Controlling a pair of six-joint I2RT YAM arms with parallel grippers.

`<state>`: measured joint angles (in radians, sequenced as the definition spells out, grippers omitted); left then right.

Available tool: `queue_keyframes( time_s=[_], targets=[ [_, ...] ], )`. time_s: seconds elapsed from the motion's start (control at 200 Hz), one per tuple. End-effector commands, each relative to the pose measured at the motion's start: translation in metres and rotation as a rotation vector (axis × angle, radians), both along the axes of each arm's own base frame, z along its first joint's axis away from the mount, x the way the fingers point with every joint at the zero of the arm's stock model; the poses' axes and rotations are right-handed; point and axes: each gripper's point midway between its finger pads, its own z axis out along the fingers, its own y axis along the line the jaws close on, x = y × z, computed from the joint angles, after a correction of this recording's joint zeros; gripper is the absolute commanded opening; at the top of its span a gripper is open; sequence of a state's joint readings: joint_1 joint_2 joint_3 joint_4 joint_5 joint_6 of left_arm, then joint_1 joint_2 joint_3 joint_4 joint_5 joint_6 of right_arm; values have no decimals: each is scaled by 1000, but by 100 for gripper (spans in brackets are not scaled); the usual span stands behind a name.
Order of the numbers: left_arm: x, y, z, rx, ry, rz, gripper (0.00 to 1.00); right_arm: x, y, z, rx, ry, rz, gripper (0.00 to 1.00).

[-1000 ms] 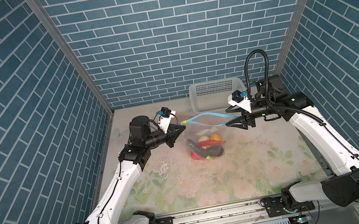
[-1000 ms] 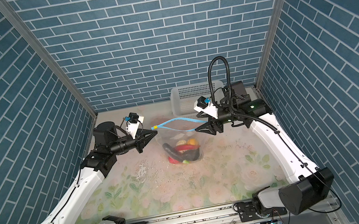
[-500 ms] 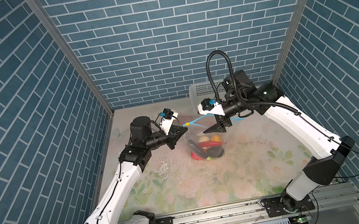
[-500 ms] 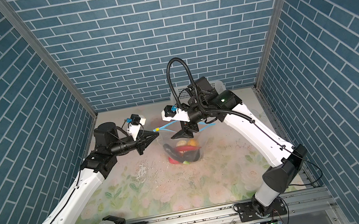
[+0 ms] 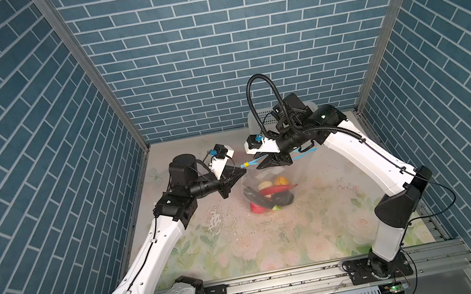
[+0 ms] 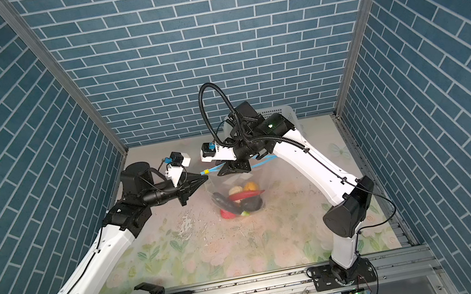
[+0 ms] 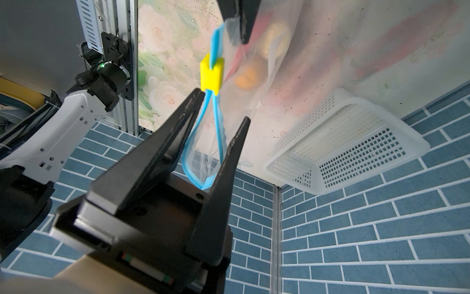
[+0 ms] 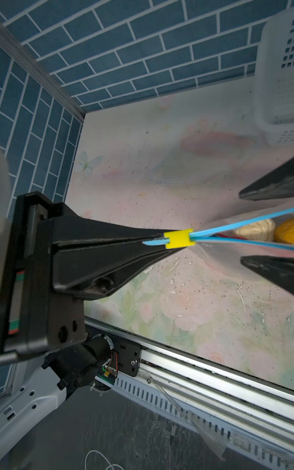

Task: Place the food in the zip-top bag and seal the zipper
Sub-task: 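Move the right gripper toward the left gripper to bring the zipper edges together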

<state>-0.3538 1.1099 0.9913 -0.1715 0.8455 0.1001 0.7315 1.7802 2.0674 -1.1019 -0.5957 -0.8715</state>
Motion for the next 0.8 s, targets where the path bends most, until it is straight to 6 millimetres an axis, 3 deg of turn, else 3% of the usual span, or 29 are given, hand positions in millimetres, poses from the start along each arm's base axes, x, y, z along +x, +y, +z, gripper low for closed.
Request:
queue_keyframes(
  time_s=[0.0, 0.215, 0.33, 0.59, 0.795],
  targets=[
    [-9, -3, 9, -9, -27, -44, 3, -8, -5, 14, 8, -25, 22, 12],
    [-13, -4, 17, -15, -50, -68, 34, -6, -5, 13, 3, -27, 11, 1],
    [-22, -3, 21, -17, -97, -95, 42, -6, -5, 14, 4, -26, 11, 0],
    [-21, -3, 27, -15, -131, -100, 42, -9, -5, 15, 12, -17, 21, 0],
    [-22, -6, 31, -26, -131, -126, 26, -12, -5, 17, 17, -10, 28, 0]
  ],
)
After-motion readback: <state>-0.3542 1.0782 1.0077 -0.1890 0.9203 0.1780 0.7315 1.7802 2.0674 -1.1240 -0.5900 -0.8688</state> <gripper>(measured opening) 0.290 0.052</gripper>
